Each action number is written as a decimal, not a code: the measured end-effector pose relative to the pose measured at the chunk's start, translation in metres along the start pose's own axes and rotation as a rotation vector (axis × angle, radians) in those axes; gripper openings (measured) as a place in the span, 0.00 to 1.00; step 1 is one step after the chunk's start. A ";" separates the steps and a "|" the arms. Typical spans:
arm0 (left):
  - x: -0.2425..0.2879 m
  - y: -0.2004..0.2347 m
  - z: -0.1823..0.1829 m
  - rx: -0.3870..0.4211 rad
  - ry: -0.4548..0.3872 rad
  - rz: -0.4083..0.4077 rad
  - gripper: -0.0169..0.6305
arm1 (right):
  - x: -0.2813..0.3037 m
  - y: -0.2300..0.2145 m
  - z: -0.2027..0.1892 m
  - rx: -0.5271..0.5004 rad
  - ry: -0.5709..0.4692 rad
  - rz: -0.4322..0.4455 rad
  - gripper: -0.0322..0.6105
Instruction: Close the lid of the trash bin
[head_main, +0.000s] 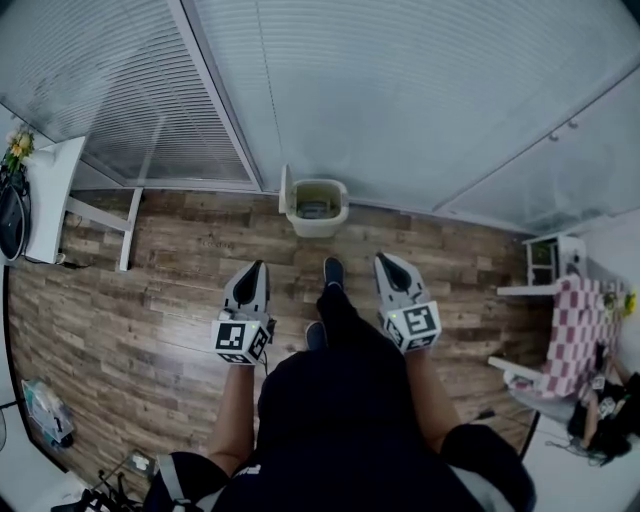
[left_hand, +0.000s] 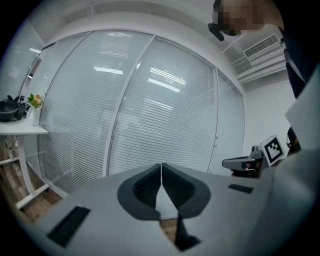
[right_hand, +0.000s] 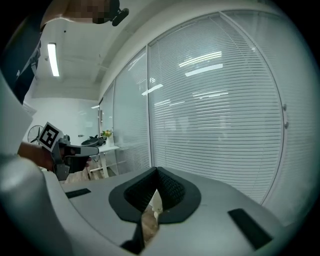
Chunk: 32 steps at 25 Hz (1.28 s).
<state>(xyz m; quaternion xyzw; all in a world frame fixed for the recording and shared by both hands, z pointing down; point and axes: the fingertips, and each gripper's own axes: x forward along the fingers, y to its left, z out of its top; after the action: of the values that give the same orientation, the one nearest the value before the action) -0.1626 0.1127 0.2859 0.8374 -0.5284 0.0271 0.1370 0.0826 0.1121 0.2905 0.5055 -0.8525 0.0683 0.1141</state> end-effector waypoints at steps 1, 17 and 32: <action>0.006 0.001 -0.002 0.005 0.011 -0.003 0.04 | 0.005 -0.002 -0.001 0.013 0.012 -0.001 0.05; 0.122 0.060 -0.060 -0.041 0.178 0.085 0.41 | 0.083 -0.051 -0.009 0.038 0.082 0.011 0.05; 0.227 0.114 -0.175 -0.086 0.405 0.130 0.41 | 0.141 -0.061 -0.053 0.072 0.110 0.117 0.05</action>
<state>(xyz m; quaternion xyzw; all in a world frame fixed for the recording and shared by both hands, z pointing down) -0.1471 -0.0874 0.5199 0.7723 -0.5439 0.1809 0.2737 0.0777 -0.0247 0.3789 0.4541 -0.8700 0.1333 0.1382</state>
